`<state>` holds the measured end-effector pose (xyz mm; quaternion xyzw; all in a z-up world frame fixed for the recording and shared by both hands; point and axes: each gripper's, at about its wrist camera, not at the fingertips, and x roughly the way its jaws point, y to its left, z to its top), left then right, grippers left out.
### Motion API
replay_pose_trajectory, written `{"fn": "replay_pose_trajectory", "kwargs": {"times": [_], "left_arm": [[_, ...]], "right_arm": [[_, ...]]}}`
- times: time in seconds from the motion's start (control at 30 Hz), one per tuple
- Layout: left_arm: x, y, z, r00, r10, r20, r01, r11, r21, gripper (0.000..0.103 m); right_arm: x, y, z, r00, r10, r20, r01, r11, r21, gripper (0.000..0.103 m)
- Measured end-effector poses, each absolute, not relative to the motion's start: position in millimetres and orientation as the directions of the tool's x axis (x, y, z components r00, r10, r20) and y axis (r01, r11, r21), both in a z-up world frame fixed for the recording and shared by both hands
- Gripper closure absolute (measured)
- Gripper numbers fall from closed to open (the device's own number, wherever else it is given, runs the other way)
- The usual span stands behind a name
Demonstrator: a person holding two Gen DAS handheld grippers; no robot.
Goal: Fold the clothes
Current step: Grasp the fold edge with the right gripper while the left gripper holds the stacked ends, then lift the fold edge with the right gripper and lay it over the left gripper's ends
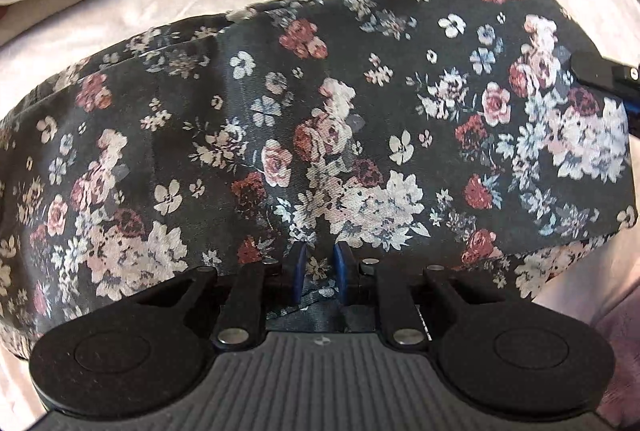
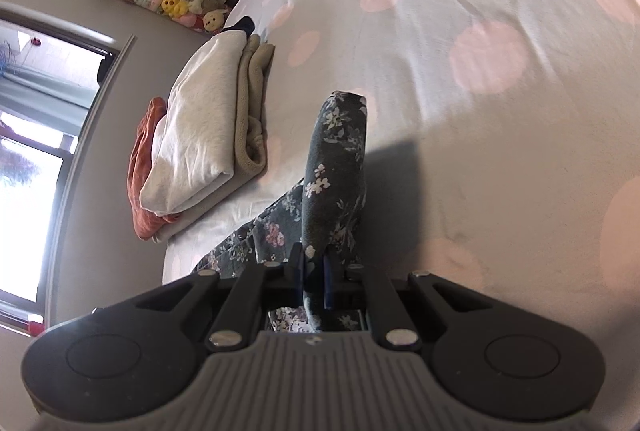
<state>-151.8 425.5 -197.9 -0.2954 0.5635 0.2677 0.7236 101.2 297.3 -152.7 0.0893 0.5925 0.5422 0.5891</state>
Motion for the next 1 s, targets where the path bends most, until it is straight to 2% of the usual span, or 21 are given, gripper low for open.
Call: {"fn": "replay_pose_trajectory", "kwargs": {"times": [0.27, 0.5, 0.67, 0.77, 0.87, 1.0], "left_arm": [[-208.7, 444.4, -145.8, 0.377, 0.193, -0.906, -0.777, 0.598, -0.196, 0.089], [-280.8, 475.5, -122.2, 0.358, 0.311, -0.880, -0.852, 0.494, -0.171, 0.089], [-355.8, 499.0, -128.6, 0.310, 0.362, -0.879, -0.915, 0.365, -0.172, 0.089], [-387.7, 509.4, -143.7, 0.339, 0.350, -0.873, -0.920, 0.315, -0.231, 0.089], [-401.5, 511.8, -160.8, 0.404, 0.329, -0.854, -0.902, 0.297, -0.313, 0.089], [-402.8, 514.3, -174.5, 0.439, 0.322, -0.839, -0.890, 0.281, -0.358, 0.089]], "right_arm": [[70.4, 315.5, -115.7, -0.314, 0.764, -0.564, -0.528, 0.354, 0.772, 0.093], [23.4, 354.4, -81.3, -0.387, 0.765, -0.516, -0.551, 0.256, 0.794, 0.093], [-16.5, 389.5, -70.4, -0.447, 0.742, -0.499, -0.574, 0.189, 0.796, 0.093], [-39.0, 408.0, -70.4, -0.474, 0.722, -0.505, -0.590, 0.165, 0.790, 0.093], [-59.0, 424.5, -74.8, -0.497, 0.698, -0.516, -0.601, 0.152, 0.785, 0.093], [-85.9, 447.6, -83.3, -0.524, 0.664, -0.534, -0.613, 0.142, 0.778, 0.093]]}}
